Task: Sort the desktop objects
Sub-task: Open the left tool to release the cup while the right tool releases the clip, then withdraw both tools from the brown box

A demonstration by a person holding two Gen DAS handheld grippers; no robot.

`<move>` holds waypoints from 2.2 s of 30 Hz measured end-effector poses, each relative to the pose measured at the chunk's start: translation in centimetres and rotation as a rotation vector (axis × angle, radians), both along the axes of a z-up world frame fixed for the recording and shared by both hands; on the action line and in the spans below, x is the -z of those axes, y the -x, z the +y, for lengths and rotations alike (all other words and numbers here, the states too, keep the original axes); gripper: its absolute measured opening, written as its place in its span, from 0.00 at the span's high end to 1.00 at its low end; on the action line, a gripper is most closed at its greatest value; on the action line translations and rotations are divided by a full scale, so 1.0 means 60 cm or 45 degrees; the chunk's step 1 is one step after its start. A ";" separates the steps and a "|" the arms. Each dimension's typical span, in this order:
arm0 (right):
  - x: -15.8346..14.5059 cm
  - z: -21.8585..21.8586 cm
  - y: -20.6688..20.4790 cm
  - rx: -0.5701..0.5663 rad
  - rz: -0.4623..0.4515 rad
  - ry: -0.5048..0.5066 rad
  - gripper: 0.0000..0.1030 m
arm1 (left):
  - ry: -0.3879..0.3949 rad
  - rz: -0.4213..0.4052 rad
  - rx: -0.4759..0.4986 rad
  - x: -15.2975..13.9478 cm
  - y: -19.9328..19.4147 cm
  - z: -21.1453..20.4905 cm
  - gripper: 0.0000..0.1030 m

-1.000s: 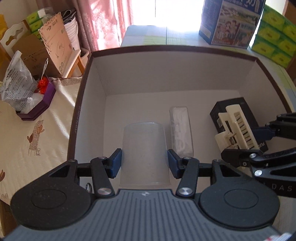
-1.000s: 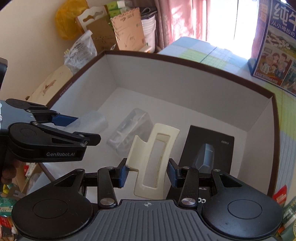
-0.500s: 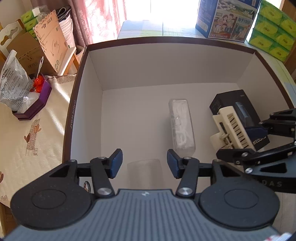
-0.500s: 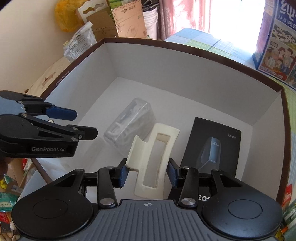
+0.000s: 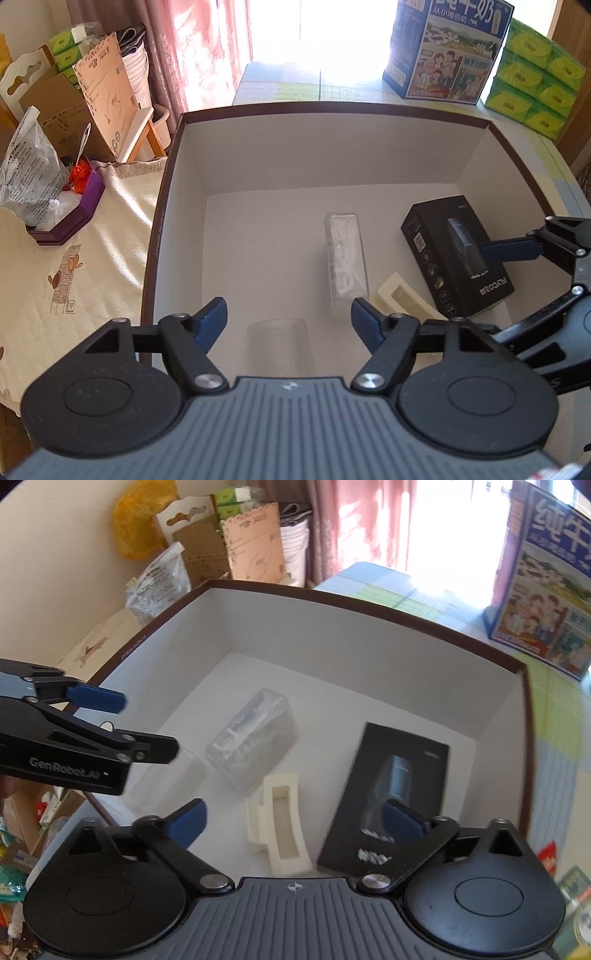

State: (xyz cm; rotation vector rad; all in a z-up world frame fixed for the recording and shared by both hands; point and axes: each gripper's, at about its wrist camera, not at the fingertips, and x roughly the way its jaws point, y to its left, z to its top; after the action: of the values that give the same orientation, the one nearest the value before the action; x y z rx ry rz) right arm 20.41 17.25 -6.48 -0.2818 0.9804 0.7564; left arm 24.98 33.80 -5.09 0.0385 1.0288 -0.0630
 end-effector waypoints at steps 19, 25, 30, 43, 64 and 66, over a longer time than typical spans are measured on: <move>-0.068 -0.080 0.065 0.088 -0.106 -0.089 0.02 | 0.001 -0.089 -0.028 -0.060 0.087 -0.028 0.07; -0.083 -0.101 0.089 0.095 -0.125 -0.116 0.02 | -0.013 -0.108 -0.038 -0.071 0.114 -0.044 0.07; -0.093 -0.120 0.114 0.081 -0.133 -0.138 0.02 | -0.021 -0.122 -0.039 -0.080 0.140 -0.057 0.07; -0.099 -0.170 0.162 0.038 -0.113 -0.160 0.02 | -0.025 -0.113 -0.070 -0.082 0.206 -0.098 0.07; -0.079 -0.290 0.208 -0.046 -0.096 -0.093 0.02 | -0.025 -0.058 -0.124 -0.064 0.279 -0.186 0.07; -0.074 -0.308 0.213 -0.043 -0.098 -0.081 0.02 | -0.024 -0.050 -0.130 -0.059 0.286 -0.199 0.07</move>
State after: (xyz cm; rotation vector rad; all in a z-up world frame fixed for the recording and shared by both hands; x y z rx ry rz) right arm 7.63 -1.23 -2.06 -0.2709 0.8791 0.8009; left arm 7.82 21.87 -1.54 0.0044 0.9910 0.0402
